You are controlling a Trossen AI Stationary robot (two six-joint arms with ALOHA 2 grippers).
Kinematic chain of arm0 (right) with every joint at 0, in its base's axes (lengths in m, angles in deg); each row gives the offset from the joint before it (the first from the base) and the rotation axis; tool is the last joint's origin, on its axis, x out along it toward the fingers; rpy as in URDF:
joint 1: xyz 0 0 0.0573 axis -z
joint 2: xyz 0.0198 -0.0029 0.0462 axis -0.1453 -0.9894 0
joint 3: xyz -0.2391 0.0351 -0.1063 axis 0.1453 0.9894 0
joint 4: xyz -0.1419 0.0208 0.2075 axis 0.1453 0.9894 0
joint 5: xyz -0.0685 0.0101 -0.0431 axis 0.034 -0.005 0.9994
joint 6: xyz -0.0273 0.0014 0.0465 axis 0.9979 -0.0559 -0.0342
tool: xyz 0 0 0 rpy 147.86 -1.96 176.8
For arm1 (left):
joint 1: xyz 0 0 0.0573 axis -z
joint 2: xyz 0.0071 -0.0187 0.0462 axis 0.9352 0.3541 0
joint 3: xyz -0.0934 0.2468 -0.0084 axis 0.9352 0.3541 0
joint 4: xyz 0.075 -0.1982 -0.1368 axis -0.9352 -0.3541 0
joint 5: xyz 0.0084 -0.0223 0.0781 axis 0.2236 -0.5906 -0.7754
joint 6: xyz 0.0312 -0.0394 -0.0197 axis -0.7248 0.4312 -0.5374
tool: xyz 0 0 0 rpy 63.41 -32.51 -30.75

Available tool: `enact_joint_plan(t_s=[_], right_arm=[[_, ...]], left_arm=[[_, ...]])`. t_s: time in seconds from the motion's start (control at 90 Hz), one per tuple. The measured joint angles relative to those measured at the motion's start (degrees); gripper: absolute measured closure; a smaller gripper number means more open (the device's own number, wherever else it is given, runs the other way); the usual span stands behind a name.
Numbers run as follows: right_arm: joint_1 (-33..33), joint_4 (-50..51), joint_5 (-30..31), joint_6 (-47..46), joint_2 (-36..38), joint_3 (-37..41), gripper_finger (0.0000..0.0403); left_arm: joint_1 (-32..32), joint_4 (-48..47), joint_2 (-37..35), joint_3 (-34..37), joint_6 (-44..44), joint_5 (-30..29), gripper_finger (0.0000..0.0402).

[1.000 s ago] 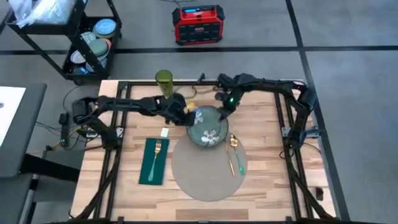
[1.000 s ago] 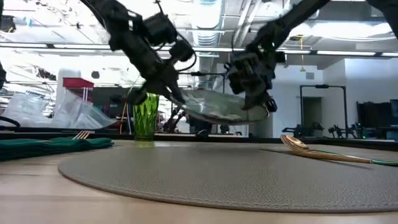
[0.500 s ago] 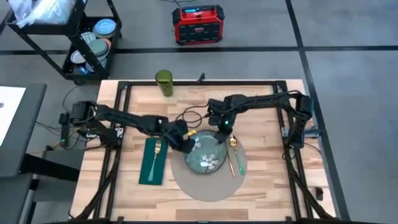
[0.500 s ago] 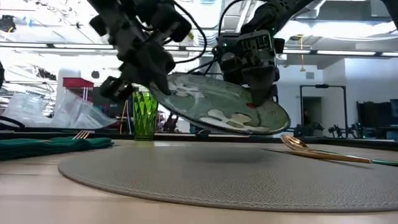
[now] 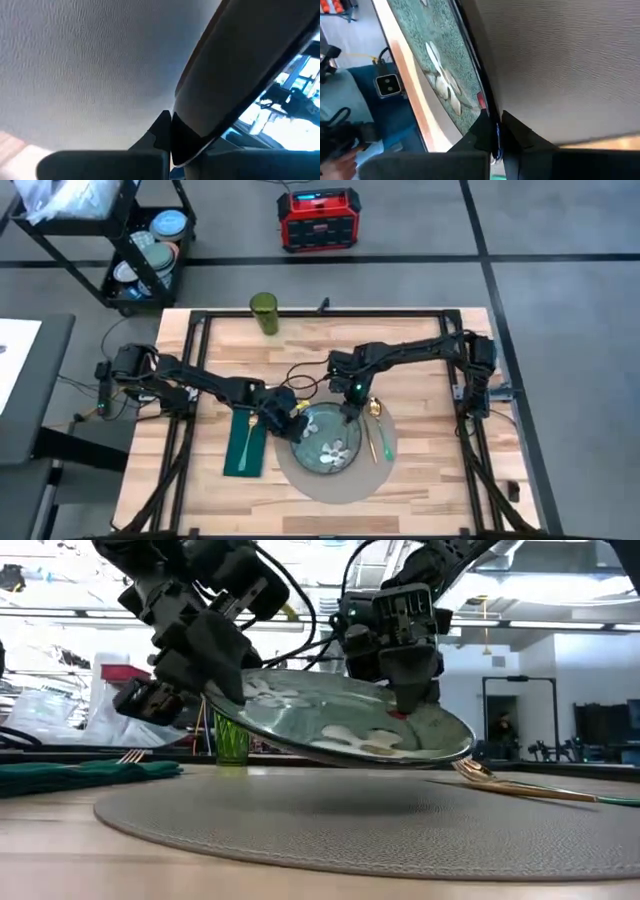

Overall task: Set table place
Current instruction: Put the green plate on the gray table mat

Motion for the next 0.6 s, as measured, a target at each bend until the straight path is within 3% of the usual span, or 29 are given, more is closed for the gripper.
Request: enact_joint_plan(t_s=[0.222,0.444,0.6], right_arm=[[-0.28,-1.30,1.08,-0.14,-1.26,0.00,0.0403],[0.18,-0.01,0.65,-0.82,-1.28,0.12,0.0403],[-0.17,-0.49,0.91,-0.33,-1.28,0.17,0.0403]], left_arm=[[-1.42,-3.49,0.25,0.14,-4.93,-1.58,0.0401],[-1.85,9.42,6.73,2.51,-3.31,5.77,0.0401],[-2.62,11.63,7.42,2.58,-2.06,6.46,0.0401]])
